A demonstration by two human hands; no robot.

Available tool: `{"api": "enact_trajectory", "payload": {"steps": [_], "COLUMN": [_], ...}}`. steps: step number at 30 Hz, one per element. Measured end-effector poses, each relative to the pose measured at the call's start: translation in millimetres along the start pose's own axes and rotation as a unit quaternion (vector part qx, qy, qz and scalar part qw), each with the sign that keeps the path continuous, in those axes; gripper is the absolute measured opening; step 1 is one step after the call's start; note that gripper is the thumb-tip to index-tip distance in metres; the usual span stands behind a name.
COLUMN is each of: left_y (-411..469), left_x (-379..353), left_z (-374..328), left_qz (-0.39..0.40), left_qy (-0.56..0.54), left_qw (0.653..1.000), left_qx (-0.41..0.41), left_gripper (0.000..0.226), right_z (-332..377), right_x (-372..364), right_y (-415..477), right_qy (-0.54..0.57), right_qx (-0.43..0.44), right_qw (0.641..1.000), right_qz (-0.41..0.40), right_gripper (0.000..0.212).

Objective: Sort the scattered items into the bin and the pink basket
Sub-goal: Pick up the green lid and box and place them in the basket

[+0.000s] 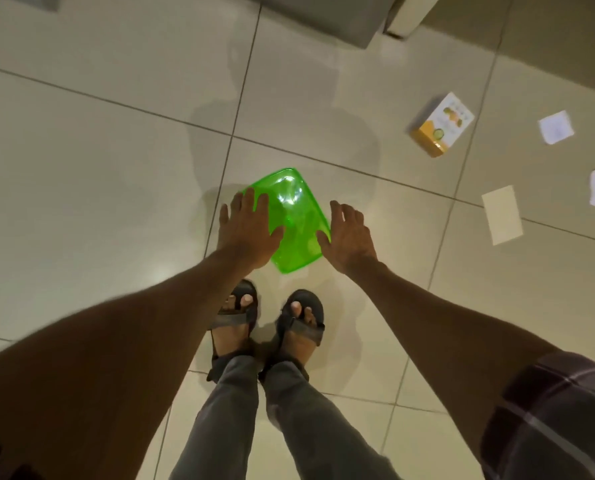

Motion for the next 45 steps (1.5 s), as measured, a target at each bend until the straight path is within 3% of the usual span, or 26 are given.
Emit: {"api": "enact_trajectory", "payload": {"steps": [11, 17, 26, 32, 36, 40, 45], "left_y": [71, 89, 86, 53, 48, 45, 46], "left_x": [-103, -126, -109, -57, -21, 12, 39], "left_z": [61, 65, 62, 37, 3, -40, -90], "left_qz": [-0.050, -0.045, -0.045, -0.083, -0.089, -0.060, -0.040], "left_qy": [-0.017, -0.016, -0.042, -0.152, -0.271, -0.476, -0.581], "left_qw": [0.999, 0.999, 0.998, 0.983, 0.952, 0.866, 0.798], "left_qx": [-0.002, -0.004, -0.008, 0.069, 0.113, 0.143, 0.156], "left_gripper": [0.069, 0.072, 0.073, 0.071, 0.065, 0.032, 0.037], "right_z": [-31, -40, -45, -47, -50, -59, -83], "right_x": [-102, -123, -104, -52, -7, 33, 74], "right_y": [94, 115, 109, 67, 39, 17, -6], "right_qy": [0.016, 0.010, 0.054, 0.169, 0.219, 0.271, 0.287], "right_qx": [-0.056, -0.069, -0.075, -0.132, -0.150, -0.153, -0.127], "right_qw": [0.998, 0.997, 0.994, 0.974, 0.959, 0.940, 0.932], "right_qz": [-0.021, -0.027, -0.053, -0.076, -0.102, -0.138, -0.181], "right_gripper": [0.037, 0.037, 0.025, 0.013, 0.011, 0.008, 0.006]}}
Point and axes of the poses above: each hand's wrist, its own y-axis towards the middle knuckle, its own x-axis out of the back of the hand, z = x × y, the point moved 2 cm from there along y, towards the middle knuckle, and after that the axes turned 3 degrees about -z, right-handed, at the moved point
